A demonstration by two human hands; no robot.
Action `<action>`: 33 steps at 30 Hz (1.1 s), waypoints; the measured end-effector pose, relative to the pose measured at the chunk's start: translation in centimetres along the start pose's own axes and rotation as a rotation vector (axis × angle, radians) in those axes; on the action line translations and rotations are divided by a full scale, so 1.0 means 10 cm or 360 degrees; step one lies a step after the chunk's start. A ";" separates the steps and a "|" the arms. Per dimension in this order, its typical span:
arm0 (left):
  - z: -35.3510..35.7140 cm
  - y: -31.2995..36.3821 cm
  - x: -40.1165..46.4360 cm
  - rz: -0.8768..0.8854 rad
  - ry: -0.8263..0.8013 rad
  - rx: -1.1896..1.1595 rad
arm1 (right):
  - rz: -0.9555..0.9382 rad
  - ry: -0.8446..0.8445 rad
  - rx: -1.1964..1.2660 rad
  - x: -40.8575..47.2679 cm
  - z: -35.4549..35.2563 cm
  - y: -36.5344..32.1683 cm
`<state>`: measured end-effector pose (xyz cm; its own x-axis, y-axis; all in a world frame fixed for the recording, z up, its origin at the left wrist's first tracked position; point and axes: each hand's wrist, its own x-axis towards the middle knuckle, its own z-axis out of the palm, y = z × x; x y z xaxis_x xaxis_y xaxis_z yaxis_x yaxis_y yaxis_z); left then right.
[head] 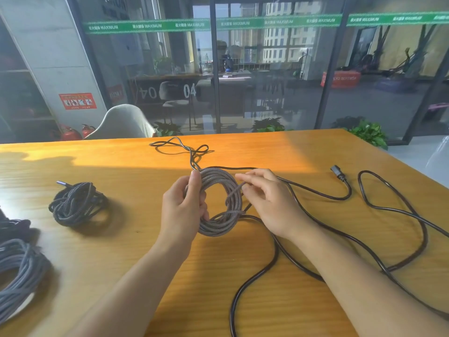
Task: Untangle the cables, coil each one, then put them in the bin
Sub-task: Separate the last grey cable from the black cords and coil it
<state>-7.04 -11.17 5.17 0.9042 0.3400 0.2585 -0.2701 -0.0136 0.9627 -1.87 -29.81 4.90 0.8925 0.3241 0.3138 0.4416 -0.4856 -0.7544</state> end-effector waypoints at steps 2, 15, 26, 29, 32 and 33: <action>0.00 0.00 0.00 -0.0018 -0.0017 -0.0014 | -0.0147 0.0053 -0.0165 -0.01 -0.02 0.02; -0.06 -0.03 0.05 -0.0070 0.0028 -0.0068 | -0.0183 0.0384 -0.0154 0.04 -0.17 0.13; -0.04 -0.02 0.03 -0.0048 -0.0028 -0.0035 | -0.0294 0.0072 0.0231 -0.04 -0.10 0.01; -0.01 -0.03 0.01 -0.0025 -0.0049 0.0023 | -0.0345 0.0141 0.0133 -0.10 0.01 -0.07; 0.02 -0.04 -0.02 0.0000 -0.0086 0.0076 | -0.0400 0.0315 -0.0025 -0.12 0.12 -0.12; 0.02 -0.04 -0.02 0.0002 -0.0095 0.0084 | -0.0417 0.0378 -0.0083 -0.12 0.14 -0.12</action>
<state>-7.03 -11.46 4.75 0.9224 0.2834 0.2624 -0.2548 -0.0640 0.9649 -3.62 -28.51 4.66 0.7422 0.2483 0.6224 0.6569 -0.4536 -0.6023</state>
